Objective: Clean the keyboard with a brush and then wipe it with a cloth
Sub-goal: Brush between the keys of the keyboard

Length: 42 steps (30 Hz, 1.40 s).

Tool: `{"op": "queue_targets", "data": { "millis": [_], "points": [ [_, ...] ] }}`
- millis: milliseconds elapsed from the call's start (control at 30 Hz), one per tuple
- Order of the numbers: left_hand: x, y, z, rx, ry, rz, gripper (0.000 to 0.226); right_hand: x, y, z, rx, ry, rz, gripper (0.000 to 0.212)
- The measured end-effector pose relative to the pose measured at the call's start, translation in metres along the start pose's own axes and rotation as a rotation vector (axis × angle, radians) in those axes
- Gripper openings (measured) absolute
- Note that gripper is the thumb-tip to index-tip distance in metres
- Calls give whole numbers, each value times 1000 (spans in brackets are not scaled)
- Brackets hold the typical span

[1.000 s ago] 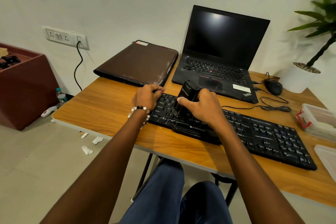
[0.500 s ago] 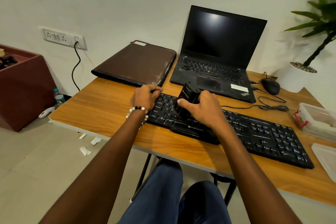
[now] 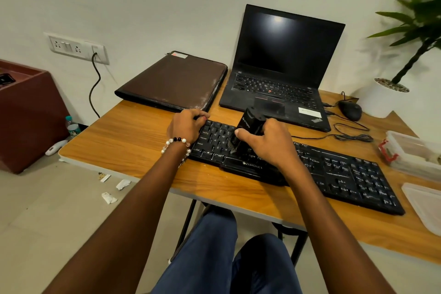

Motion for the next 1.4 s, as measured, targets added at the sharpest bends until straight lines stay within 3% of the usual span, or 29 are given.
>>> {"op": "queue_targets", "data": {
  "millis": [100,300,567,767,933,1067,1200,1400],
  "points": [
    [-2,-1,-1,-10,11,6,16,3,4,-5,-61,-60,9,40],
    [1,0,-1,-8,5,11,16,12,6,-3,149,-41,-67,41],
    [-1,-1,2,-5,28,34,16,15,11,-2,12,-92,1,34],
    [0,0,2,-5,39,25,17,15,10,5,153,-44,-33,34],
    [1,2,4,12,36,14,17,15,6,4,26,-55,-21,33],
    [2,3,5,5,36,32,15,7,6,-2,37,-98,-276,40],
    [3,2,6,-6,37,23,15,-10,-10,-1,120,-25,-213,33],
    [4,5,5,-35,29,22,17,-36,-27,-5,-17,66,-170,31]
  ]
}}
Point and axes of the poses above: each hand's wrist, its own z-axis away from the middle knuckle, its own y-axis out of the back of the hand, x = y × z, the point moved 8 cm from there along -z, towards the middle knuckle, and after that the axes turned 1 degree about x, right-handed, at the moved point
